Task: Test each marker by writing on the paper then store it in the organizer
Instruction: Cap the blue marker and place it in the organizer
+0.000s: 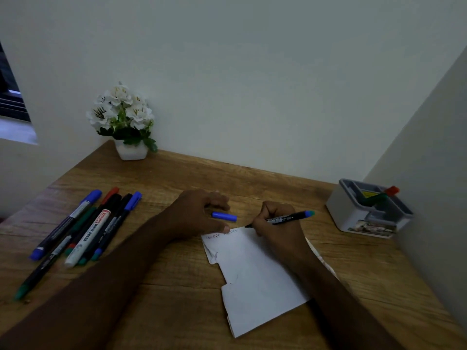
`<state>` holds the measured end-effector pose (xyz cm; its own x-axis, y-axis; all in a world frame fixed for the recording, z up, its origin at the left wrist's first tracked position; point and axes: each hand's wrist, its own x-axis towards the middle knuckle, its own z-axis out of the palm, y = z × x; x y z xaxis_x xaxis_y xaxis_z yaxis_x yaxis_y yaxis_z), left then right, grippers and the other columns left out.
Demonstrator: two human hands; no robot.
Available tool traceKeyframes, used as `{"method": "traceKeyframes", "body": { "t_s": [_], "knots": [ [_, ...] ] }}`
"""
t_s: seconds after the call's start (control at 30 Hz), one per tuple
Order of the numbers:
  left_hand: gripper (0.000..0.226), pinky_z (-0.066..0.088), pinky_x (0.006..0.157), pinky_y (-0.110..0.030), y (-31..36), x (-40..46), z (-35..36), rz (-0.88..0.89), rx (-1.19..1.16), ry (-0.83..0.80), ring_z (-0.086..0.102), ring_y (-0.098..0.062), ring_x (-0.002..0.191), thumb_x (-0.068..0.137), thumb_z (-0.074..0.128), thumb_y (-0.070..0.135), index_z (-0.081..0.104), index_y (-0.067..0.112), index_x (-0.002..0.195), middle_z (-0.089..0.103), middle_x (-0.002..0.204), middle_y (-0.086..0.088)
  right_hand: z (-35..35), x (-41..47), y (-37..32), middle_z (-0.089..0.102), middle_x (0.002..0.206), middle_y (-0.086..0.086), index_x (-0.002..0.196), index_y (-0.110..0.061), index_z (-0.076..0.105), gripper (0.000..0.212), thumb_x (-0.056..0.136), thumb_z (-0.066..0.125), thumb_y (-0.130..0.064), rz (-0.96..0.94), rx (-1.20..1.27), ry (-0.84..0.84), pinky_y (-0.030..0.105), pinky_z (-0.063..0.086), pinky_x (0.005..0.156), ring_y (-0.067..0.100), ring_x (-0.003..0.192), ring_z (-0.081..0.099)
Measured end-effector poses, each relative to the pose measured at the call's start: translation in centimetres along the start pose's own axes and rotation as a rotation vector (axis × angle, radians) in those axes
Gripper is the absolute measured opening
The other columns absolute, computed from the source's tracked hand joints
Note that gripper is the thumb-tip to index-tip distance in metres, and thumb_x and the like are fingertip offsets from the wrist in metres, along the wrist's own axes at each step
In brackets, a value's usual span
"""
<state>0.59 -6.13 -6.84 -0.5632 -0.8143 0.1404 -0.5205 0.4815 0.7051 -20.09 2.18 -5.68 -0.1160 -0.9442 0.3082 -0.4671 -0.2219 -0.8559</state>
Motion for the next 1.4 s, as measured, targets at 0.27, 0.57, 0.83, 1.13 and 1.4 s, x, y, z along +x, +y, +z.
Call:
{"method": "traceKeyframes", "body": {
  "t_s": [0.27, 0.57, 0.83, 1.13, 1.4],
  "knots": [
    [0.070, 0.032, 0.116, -0.038, -0.18, 0.06, -0.01, 0.013, -0.009, -0.010, 0.038, 0.000, 0.136, 0.054, 0.079, 0.063, 0.068, 0.033, 0.116, 0.054, 0.139, 0.016, 0.29, -0.02, 0.44, 0.055, 0.056, 0.006, 0.056, -0.004, 0.051, 0.020, 0.071, 0.063, -0.010, 0.042, -0.009, -0.028, 0.037, 0.039, 0.051, 0.013, 0.053, 0.048],
    [0.062, 0.030, 0.116, -0.037, -0.13, 0.24, 0.08, 0.010, 0.014, -0.024, 0.036, -0.003, 0.139, 0.065, 0.084, 0.050, 0.066, 0.031, 0.121, 0.054, 0.141, 0.012, 0.42, 0.02, 0.31, 0.051, 0.051, -0.006, 0.052, -0.013, 0.048, 0.031, 0.074, 0.064, 0.002, 0.024, -0.028, -0.022, 0.025, 0.038, 0.047, 0.003, 0.050, 0.046],
    [0.069, 0.031, 0.116, -0.039, 0.02, 0.12, -0.05, 0.007, 0.006, -0.038, 0.038, -0.004, 0.138, 0.058, 0.082, 0.058, 0.067, 0.030, 0.119, 0.055, 0.140, 0.012, 0.41, -0.03, 0.48, 0.051, 0.050, -0.011, 0.049, -0.024, 0.046, 0.039, 0.076, 0.064, -0.001, 0.005, -0.078, -0.045, 0.022, 0.038, 0.047, 0.001, 0.050, 0.046],
    [0.077, 0.033, 0.116, -0.042, -0.54, 0.26, 0.07, 0.015, -0.009, -0.037, 0.038, -0.002, 0.137, 0.050, 0.072, 0.070, 0.068, 0.033, 0.117, 0.056, 0.138, 0.014, 0.53, 0.16, 0.51, 0.052, 0.051, -0.007, 0.054, -0.018, 0.048, 0.031, 0.076, 0.066, -0.006, 0.017, -0.102, -0.035, 0.024, 0.037, 0.046, 0.004, 0.050, 0.047],
    [0.079, 0.032, 0.116, -0.043, -0.51, 0.34, 0.10, 0.000, -0.015, -0.040, 0.039, -0.002, 0.136, 0.047, 0.070, 0.072, 0.067, 0.035, 0.117, 0.055, 0.139, 0.016, 0.51, 0.09, 0.42, 0.045, 0.049, -0.007, 0.051, -0.016, 0.043, 0.037, 0.075, 0.065, 0.002, 0.007, -0.058, -0.015, 0.021, 0.032, 0.046, 0.003, 0.048, 0.040]
  ]
}}
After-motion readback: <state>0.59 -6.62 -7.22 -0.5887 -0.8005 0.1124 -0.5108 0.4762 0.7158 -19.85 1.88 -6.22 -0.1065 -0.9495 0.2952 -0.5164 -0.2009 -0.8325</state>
